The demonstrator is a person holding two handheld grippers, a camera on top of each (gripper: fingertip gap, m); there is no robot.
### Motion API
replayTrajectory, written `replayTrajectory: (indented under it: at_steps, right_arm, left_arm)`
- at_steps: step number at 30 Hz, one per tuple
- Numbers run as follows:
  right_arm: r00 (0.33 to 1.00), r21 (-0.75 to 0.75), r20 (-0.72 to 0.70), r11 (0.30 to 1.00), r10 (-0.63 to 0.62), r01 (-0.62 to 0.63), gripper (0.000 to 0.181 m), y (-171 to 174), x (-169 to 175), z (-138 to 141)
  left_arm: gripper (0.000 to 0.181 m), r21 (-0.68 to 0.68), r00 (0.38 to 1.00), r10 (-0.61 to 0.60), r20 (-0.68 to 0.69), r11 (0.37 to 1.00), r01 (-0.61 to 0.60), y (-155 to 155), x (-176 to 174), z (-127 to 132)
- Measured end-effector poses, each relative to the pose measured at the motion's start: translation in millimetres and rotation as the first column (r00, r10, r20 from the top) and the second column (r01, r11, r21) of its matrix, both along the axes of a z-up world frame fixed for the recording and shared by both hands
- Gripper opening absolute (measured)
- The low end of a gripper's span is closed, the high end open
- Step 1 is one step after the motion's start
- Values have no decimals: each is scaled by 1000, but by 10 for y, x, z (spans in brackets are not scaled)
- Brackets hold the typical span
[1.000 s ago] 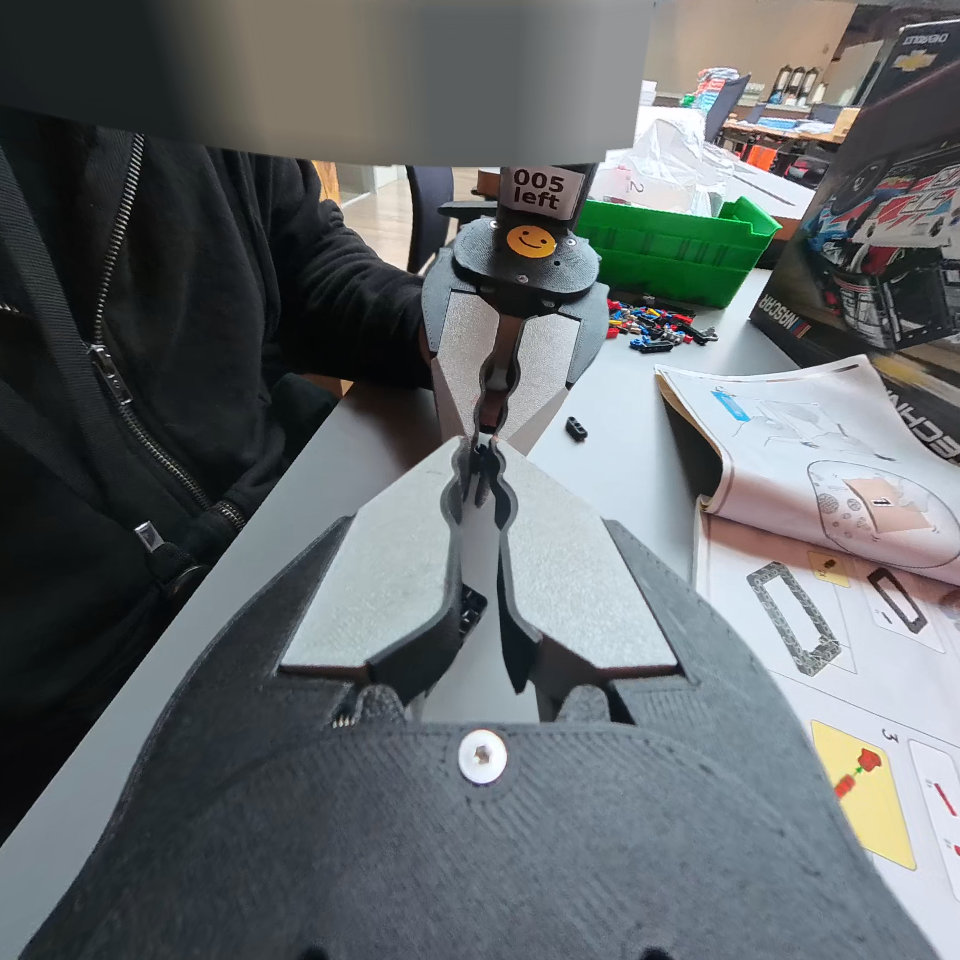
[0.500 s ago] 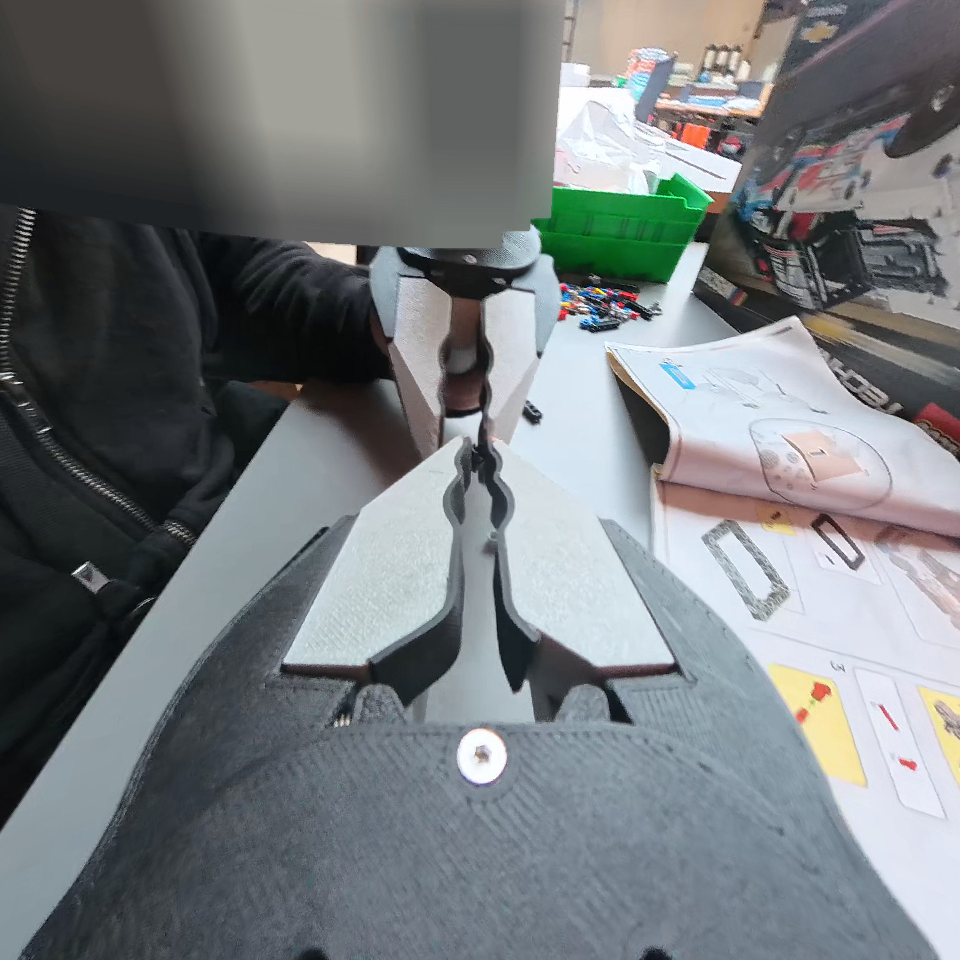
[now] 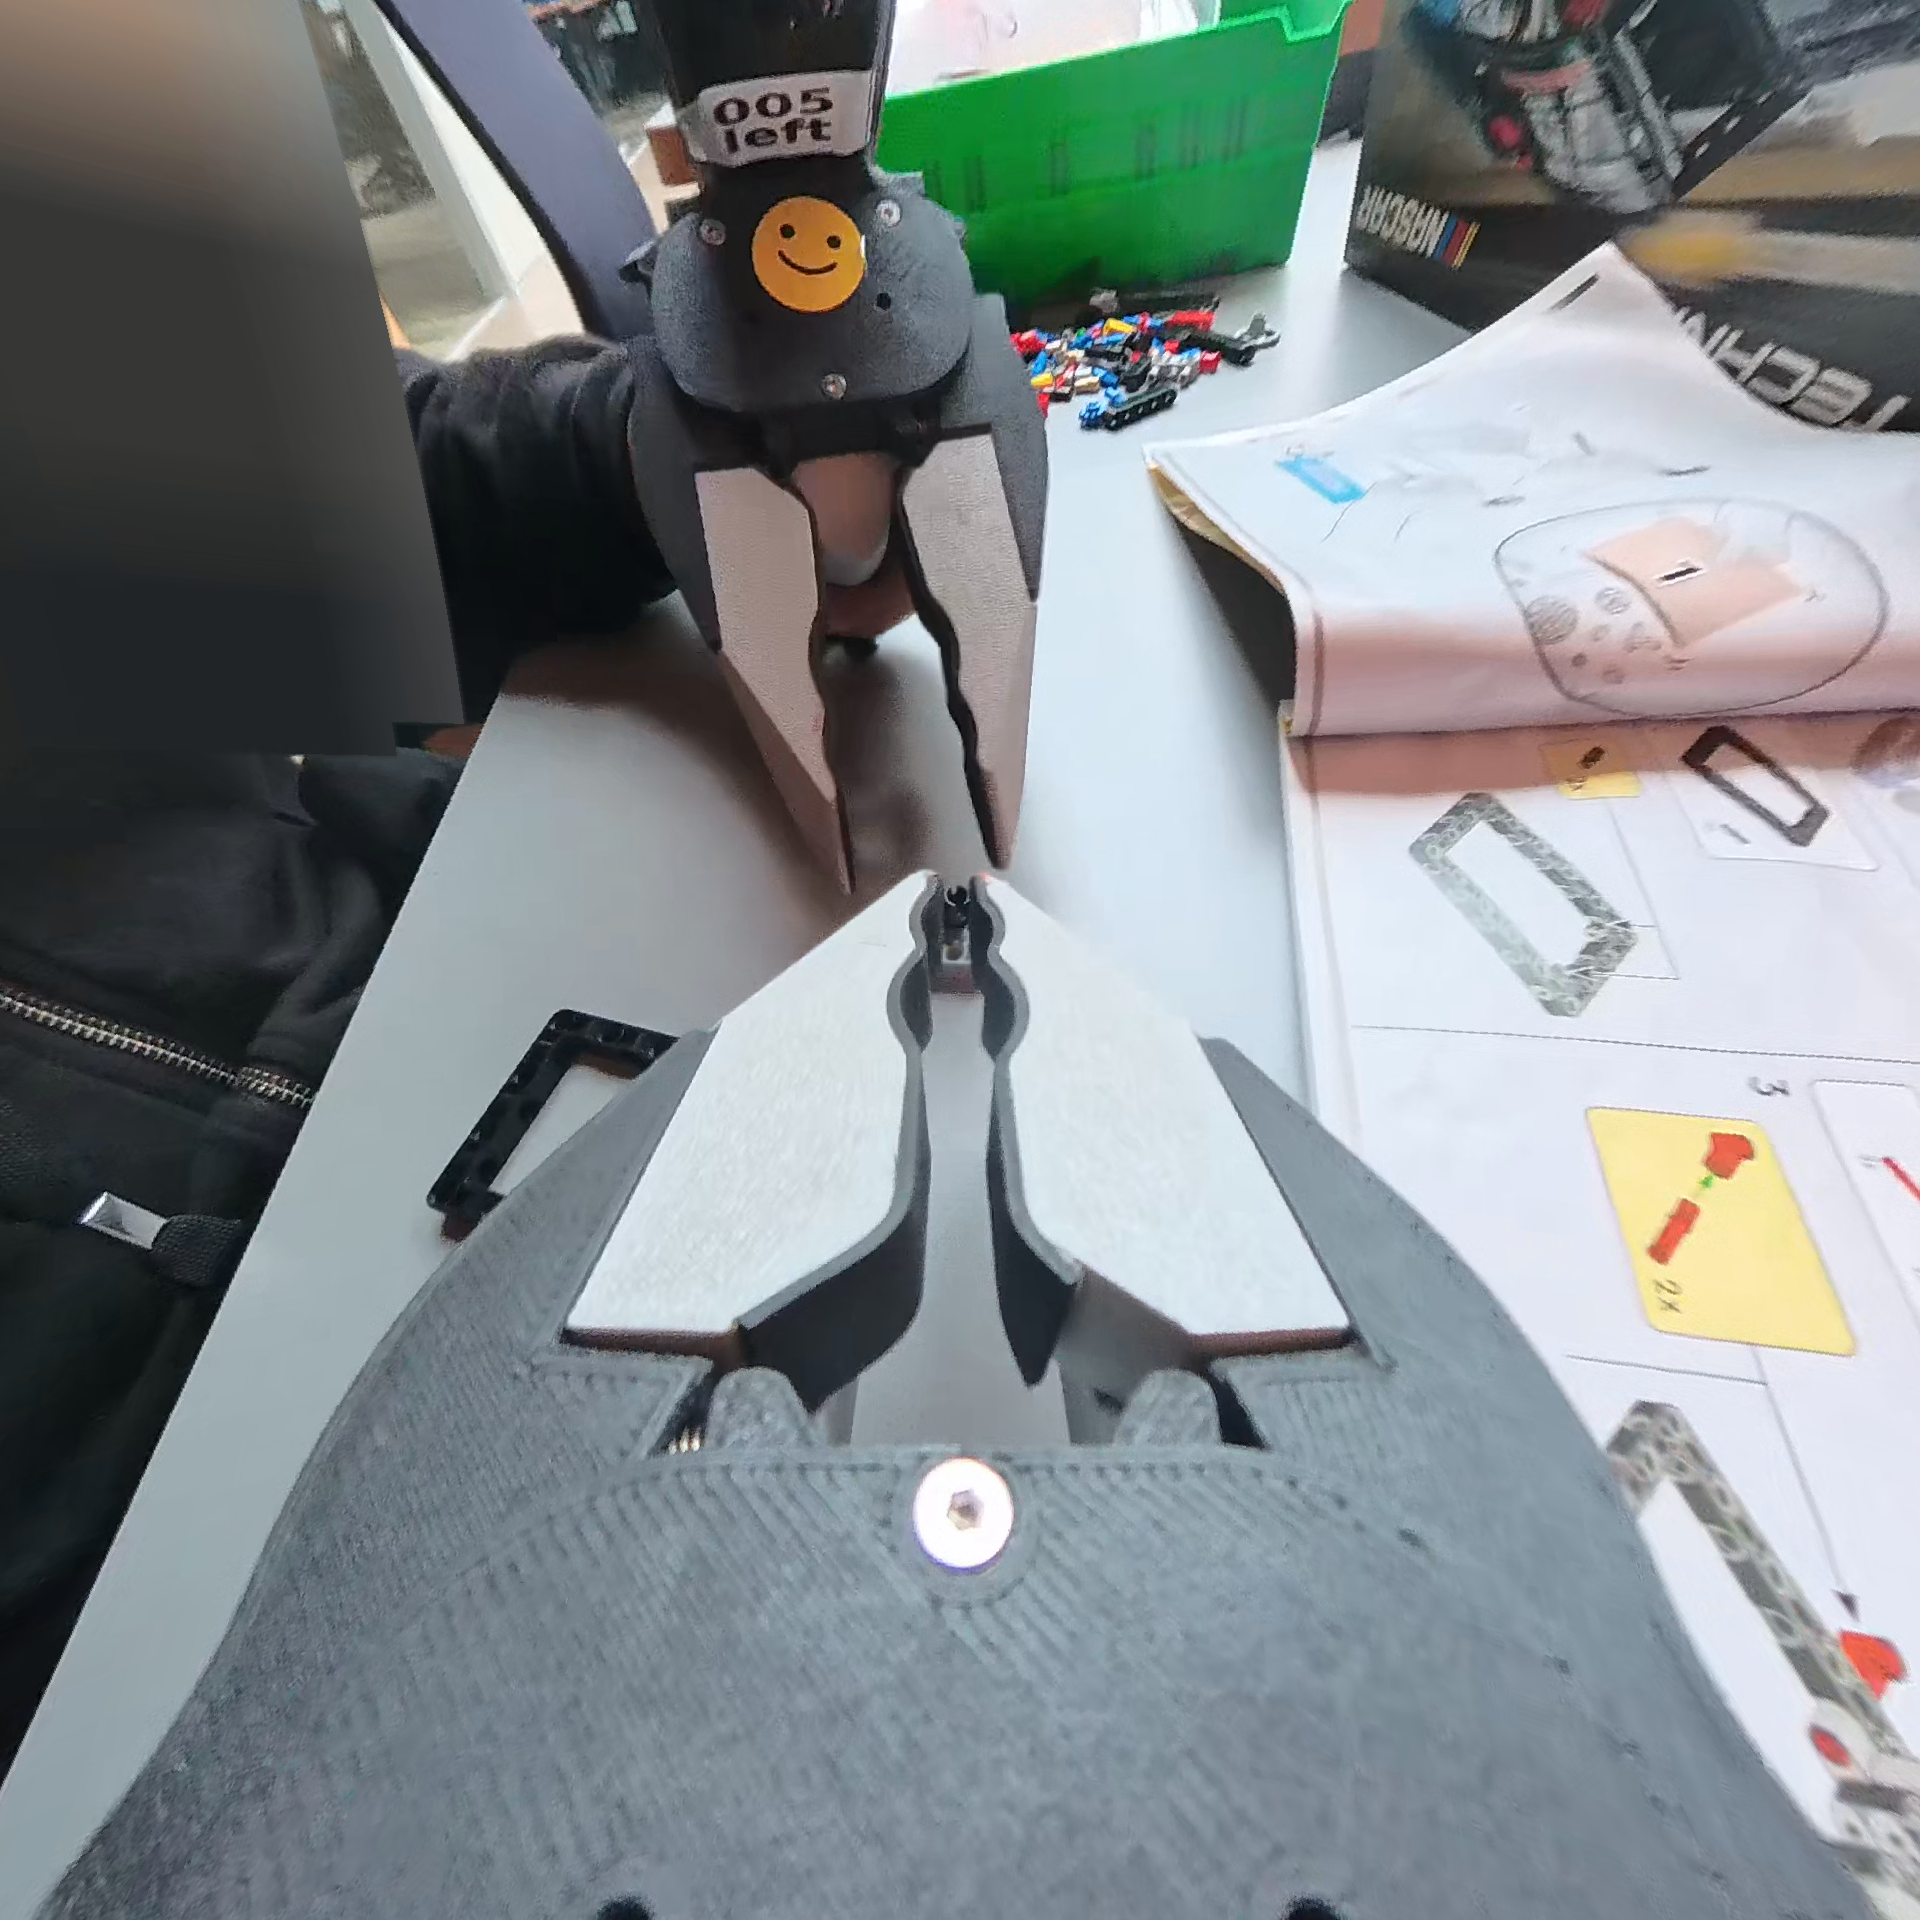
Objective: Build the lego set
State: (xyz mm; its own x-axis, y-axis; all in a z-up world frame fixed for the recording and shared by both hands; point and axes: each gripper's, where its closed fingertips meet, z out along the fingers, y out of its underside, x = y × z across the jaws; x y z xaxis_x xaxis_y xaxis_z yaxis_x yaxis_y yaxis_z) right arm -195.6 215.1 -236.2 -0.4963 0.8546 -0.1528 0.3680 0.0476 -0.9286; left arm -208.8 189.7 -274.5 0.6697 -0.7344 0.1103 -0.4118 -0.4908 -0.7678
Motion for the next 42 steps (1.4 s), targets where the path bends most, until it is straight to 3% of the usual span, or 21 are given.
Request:
replayTrajectory:
  at_steps: [3,10,17,24,42]
  right_arm:
    - [999,4,47,1000,18,-18,1,-61,-26,-70]
    - [989,-55,151,998,1,7,1,-129,-172,-167]
    - [973,17,232,1000,-7,3,1,-167,-216,-333]
    - [959,53,284,998,2,-18,2,-177,-239,-435]
    - [962,55,266,998,-53,40,1,-122,-32,-418]
  left_arm:
    - [34,-14,998,0,-56,1000,-1,15,-10,-78]
    - [9,-10,986,-8,-165,1000,6,110,-13,-209]
    - [6,-13,988,-4,-155,1000,2,103,3,-212]
    - [6,-114,998,12,-55,993,-18,51,-2,-208]
    - [6,-124,999,-21,-43,992,15,98,182,-208]
